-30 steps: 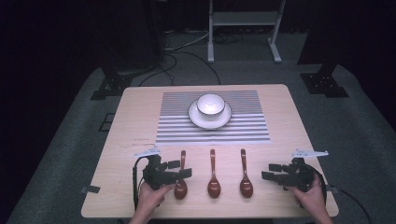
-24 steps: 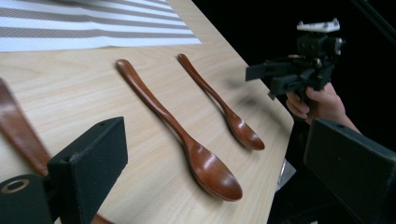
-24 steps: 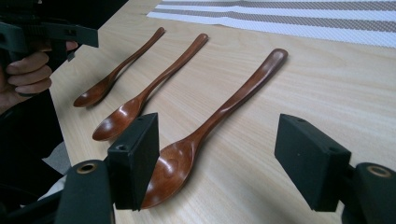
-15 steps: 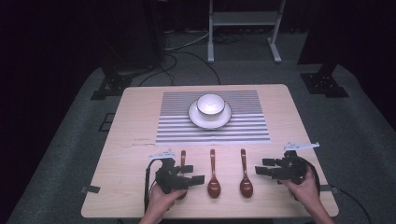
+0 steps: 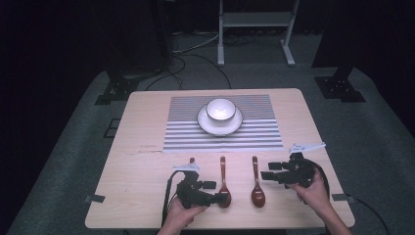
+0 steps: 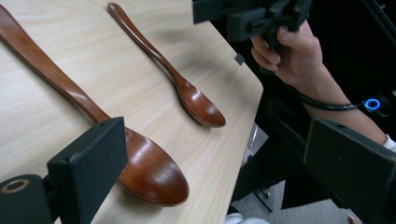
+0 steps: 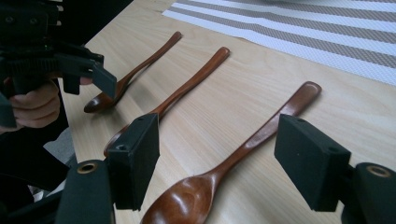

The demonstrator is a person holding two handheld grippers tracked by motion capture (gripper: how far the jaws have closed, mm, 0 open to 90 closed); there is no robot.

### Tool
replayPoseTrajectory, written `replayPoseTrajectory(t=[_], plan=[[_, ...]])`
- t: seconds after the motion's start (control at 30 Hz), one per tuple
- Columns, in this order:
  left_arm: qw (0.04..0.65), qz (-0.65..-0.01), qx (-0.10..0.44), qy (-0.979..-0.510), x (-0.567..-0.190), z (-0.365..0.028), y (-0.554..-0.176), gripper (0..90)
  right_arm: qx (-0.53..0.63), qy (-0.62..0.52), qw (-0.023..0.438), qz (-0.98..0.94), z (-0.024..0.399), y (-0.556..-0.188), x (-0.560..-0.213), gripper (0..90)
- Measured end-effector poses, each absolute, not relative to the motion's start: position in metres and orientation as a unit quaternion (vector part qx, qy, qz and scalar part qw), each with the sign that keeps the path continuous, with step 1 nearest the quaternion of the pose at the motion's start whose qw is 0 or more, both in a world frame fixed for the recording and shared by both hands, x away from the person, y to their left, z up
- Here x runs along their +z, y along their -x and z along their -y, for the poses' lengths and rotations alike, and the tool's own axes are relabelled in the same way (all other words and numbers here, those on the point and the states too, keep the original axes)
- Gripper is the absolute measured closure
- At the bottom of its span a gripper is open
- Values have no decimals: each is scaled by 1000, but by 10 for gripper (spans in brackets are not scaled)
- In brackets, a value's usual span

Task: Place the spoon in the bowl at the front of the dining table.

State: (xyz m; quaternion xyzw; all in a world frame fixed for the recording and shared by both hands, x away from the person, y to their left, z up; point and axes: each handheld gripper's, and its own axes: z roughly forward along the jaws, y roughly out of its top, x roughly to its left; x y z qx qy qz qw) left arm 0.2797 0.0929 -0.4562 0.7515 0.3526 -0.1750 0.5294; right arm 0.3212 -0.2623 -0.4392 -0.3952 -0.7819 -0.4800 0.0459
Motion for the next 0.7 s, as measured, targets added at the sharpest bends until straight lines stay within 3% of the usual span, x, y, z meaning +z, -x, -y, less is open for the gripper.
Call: replayPoseTrajectory(t=[0.7], plan=[[503, -332, -213, -769, -465, -73, -272, 51, -476, 373, 63, 794, 231, -340, -428, 307]])
